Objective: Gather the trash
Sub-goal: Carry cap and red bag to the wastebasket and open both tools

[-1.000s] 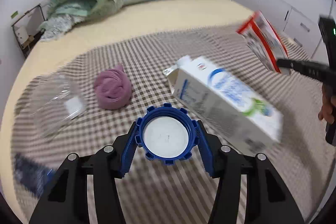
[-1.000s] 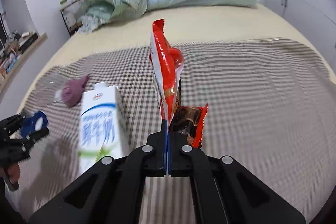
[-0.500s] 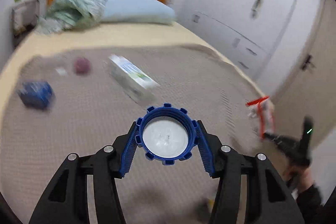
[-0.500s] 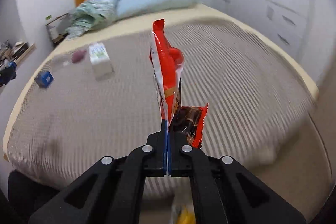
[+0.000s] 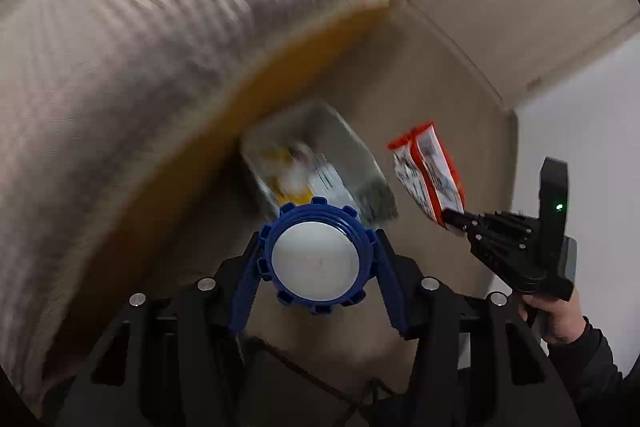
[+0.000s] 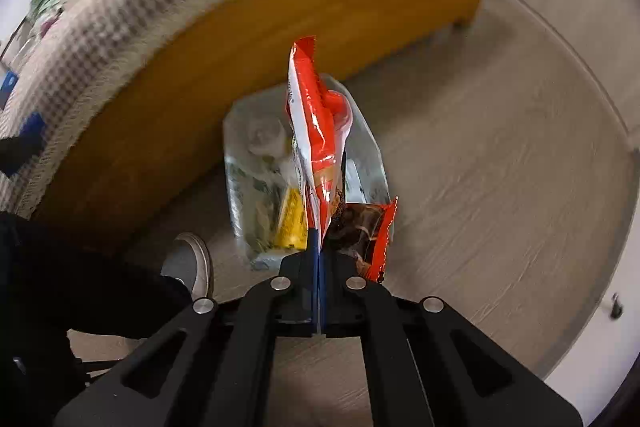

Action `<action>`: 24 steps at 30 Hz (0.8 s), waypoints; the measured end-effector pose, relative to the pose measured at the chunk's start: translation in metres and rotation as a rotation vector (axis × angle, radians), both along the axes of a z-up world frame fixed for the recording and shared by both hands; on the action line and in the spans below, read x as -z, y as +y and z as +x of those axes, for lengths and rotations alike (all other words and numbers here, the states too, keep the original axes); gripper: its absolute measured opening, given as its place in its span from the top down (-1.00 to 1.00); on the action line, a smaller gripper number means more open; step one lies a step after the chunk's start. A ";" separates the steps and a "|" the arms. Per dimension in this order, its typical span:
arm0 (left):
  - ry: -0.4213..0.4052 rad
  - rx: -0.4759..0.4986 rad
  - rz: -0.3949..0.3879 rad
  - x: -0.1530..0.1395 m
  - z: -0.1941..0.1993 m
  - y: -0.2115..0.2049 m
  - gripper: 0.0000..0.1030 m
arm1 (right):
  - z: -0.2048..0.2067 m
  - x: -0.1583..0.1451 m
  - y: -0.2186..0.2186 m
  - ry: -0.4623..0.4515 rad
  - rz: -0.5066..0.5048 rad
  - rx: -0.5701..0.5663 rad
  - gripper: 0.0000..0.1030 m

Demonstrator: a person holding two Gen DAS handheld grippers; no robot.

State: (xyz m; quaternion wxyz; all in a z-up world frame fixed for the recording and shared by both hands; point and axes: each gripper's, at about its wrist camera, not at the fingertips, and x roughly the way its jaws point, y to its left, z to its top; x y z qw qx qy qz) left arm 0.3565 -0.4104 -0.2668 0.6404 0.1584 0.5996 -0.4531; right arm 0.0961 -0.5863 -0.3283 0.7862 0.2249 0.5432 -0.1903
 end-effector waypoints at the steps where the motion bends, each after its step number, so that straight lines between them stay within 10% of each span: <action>1: 0.037 0.019 0.008 0.017 0.001 -0.012 0.00 | 0.000 0.004 -0.003 0.000 0.011 0.007 1.00; 7: 0.157 0.064 0.183 0.115 -0.003 -0.076 -0.01 | 0.003 0.023 -0.014 0.006 0.026 0.020 0.99; 9: 0.218 0.040 0.220 0.146 -0.008 -0.089 -0.37 | 0.003 0.032 -0.018 0.013 0.036 0.031 1.00; 13: 0.269 0.035 0.306 0.195 -0.010 -0.091 -0.45 | 0.008 0.055 -0.034 0.033 0.043 0.042 0.99; 23: 0.260 -0.173 0.357 0.192 0.027 -0.066 -0.49 | 0.105 0.134 -0.052 0.146 0.029 -0.043 0.98; 24: 0.255 -0.183 0.342 0.186 0.030 -0.065 -0.49 | 0.115 0.144 -0.056 0.160 0.022 -0.058 0.69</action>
